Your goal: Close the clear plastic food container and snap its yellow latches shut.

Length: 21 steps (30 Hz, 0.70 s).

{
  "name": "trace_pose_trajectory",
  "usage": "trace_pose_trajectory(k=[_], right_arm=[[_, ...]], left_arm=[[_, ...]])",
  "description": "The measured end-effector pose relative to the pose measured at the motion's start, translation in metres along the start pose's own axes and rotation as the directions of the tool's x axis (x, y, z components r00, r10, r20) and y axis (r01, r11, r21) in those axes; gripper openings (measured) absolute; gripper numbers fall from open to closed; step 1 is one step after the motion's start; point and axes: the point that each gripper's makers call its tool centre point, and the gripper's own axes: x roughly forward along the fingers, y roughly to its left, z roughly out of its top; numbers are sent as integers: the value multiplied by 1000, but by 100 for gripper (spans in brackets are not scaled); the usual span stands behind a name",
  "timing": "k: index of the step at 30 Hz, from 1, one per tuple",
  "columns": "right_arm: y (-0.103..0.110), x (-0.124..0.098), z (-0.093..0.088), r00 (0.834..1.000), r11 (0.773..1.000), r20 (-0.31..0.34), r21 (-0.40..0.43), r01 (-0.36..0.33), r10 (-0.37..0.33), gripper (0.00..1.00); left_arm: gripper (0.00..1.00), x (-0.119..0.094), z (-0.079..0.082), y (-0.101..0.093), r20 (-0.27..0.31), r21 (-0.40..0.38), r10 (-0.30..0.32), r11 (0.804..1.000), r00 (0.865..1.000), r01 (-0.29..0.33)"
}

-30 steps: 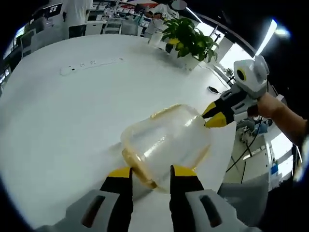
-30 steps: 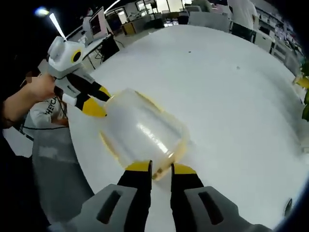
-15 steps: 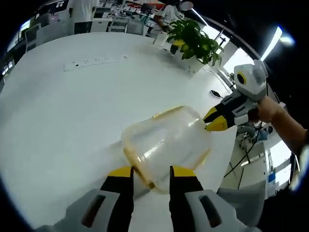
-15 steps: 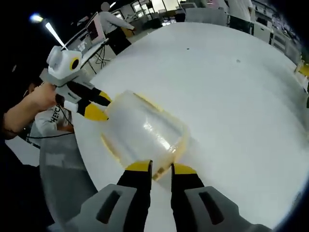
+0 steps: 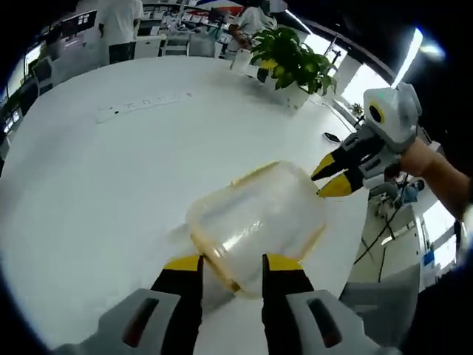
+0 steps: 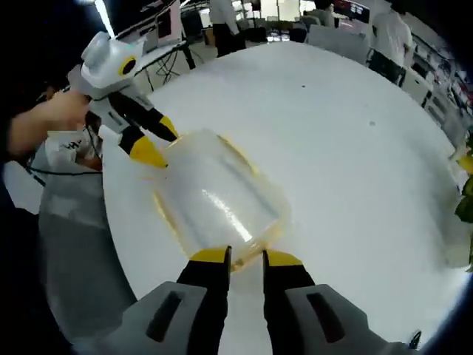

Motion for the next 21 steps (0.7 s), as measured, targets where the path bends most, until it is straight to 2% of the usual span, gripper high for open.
trace_pose_trajectory(k=[3, 4, 5, 6, 7, 8, 9, 10, 11, 12, 14, 16, 18, 20, 21], right_arm=[[1, 0, 3, 999, 993, -31, -116, 29, -33, 14], [10, 3, 5, 999, 980, -36, -200, -20, 13, 11], [6, 2, 5, 999, 967, -48, -253, 8, -21, 8], [16, 4, 4, 998, 954, -65, -296, -43, 25, 5], [9, 3, 6, 998, 946, -64, -323, 2, -24, 5], [9, 2, 5, 997, 953, -73, -303, 2, -25, 6], [8, 3, 6, 997, 959, -70, -285, 5, -26, 6], [6, 2, 6, 997, 967, -72, -254, 2, -21, 6], [4, 2, 7, 998, 967, -68, -255, -1, -16, 6], [2, 2, 9, 999, 967, -52, -256, -2, -11, 8], [2, 3, 15, 1000, 972, -11, -236, -10, 8, 14], [5, 2, 20, 999, 975, 13, -218, -32, 36, 14], [4, 1, 27, 998, 973, 37, -228, -31, 41, 12], [10, 4, 31, 996, 975, 52, -214, -64, 77, 16], [12, 7, 31, 995, 980, 43, -181, -83, 93, 17]], left_arm=[[26, -3, 4, -1, 21, 100, 44, 994, 999, -46], [26, -3, 5, -2, 23, 114, 57, 992, 998, -59], [27, -4, 6, -2, 30, 148, 74, 986, 997, -77], [27, -4, 8, -2, 40, 171, 84, 981, 996, -90], [27, -4, 8, -1, 42, 188, 95, 977, 995, -101], [27, -4, 9, -3, 47, 210, 98, 972, 994, -106], [27, -4, 9, -4, 46, 200, 99, 974, 994, -106], [27, -5, 10, -3, 42, 246, 96, 964, 994, -104], [24, -5, 11, -4, 40, 287, 94, 953, 995, -101], [21, -6, 12, -5, 26, 356, 99, 929, 995, -102], [20, -6, 16, -11, 23, 427, 98, 899, 995, -98], [22, -5, 20, -19, 37, 432, 68, 898, 997, -77], [21, -4, 27, -25, 42, 492, 52, 868, 998, -66], [20, -1, 29, -30, 30, 512, 35, 858, 999, -46], [17, 2, 29, -34, 17, 533, 21, 846, 1000, -26]])
